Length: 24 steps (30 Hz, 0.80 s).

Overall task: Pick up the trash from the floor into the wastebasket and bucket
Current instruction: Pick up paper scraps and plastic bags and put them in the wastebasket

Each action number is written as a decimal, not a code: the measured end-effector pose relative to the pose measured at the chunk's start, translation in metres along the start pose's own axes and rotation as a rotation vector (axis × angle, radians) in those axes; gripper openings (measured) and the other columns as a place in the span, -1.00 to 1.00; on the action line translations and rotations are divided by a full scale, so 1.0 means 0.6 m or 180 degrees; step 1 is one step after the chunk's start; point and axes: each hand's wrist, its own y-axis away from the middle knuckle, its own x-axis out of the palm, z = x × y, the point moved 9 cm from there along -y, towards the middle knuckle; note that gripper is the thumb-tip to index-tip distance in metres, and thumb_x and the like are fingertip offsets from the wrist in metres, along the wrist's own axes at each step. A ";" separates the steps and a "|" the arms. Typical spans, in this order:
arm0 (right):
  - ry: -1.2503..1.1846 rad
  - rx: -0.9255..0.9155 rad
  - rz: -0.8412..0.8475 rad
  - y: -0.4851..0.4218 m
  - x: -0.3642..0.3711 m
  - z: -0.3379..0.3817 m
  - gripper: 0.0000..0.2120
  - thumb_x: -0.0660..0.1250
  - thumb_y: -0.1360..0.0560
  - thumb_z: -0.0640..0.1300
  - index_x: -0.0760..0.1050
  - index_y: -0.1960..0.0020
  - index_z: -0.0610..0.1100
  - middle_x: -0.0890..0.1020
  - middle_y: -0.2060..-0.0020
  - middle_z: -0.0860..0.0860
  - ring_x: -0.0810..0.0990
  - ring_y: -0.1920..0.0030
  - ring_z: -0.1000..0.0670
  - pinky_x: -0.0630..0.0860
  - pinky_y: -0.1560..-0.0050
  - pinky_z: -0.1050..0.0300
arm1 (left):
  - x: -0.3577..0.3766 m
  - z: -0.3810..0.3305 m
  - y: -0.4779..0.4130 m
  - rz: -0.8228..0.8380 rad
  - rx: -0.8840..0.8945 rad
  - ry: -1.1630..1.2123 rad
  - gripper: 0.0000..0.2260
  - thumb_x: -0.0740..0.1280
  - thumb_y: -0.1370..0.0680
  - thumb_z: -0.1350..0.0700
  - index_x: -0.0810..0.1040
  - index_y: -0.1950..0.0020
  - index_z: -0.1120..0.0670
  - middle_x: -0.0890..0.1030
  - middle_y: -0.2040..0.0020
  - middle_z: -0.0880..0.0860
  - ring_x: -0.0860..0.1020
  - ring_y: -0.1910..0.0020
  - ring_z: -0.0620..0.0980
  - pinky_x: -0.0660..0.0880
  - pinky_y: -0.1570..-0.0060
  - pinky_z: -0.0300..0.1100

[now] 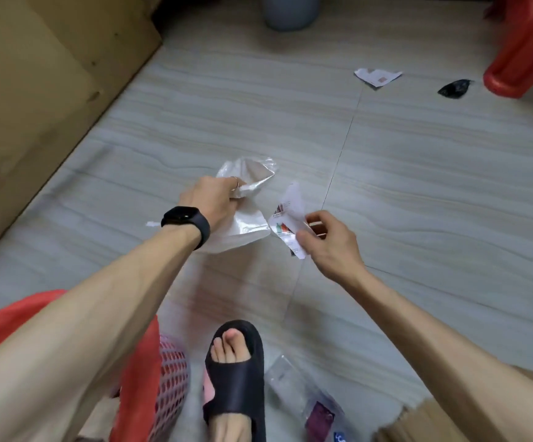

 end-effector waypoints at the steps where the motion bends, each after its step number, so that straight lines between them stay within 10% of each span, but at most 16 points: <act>1: -0.0068 -0.0166 0.0094 0.022 0.010 0.045 -0.87 0.37 -0.49 -0.05 0.50 0.06 0.17 0.64 0.22 0.18 0.61 0.20 0.17 0.53 0.23 0.22 | -0.038 0.014 0.018 -0.0143 -0.0003 0.0007 -0.82 0.32 -0.50 -0.08 0.58 -0.08 -0.21 0.65 0.08 0.04 0.59 0.05 0.20 0.56 0.10 -0.01; 7: 0.0226 -0.1110 0.0790 0.151 0.108 0.291 -0.82 0.41 -0.44 -0.11 0.55 -0.04 0.02 0.68 0.18 0.11 0.63 0.22 0.09 0.57 0.20 0.22 | -0.312 0.138 0.129 -0.1072 -0.0389 0.0213 -0.80 0.34 -0.46 -0.22 0.60 -0.03 -0.24 0.67 0.19 0.00 0.61 0.09 0.12 0.56 0.07 -0.03; 15: 0.1416 -0.1592 0.1900 0.365 0.344 0.391 -0.57 0.36 -0.52 0.02 0.49 -0.36 -0.05 0.63 -0.26 -0.04 0.59 -0.24 -0.08 0.51 -0.24 0.07 | -0.467 0.259 0.385 -0.1246 -0.0811 0.0297 -0.86 0.36 -0.46 -0.18 0.61 0.01 -0.26 0.66 0.14 -0.03 0.58 0.09 0.14 0.49 0.16 -0.12; 24: 0.0392 -0.0914 0.0781 0.421 0.122 0.418 -0.43 0.32 -0.43 0.40 0.54 -0.22 -0.01 0.66 -0.08 0.07 0.63 -0.05 0.09 0.59 -0.04 0.14 | -0.455 0.136 0.531 -0.1530 -0.0250 0.0273 -0.84 0.32 -0.46 -0.18 0.54 -0.02 -0.26 0.66 0.18 0.01 0.61 0.11 0.17 0.54 0.14 -0.06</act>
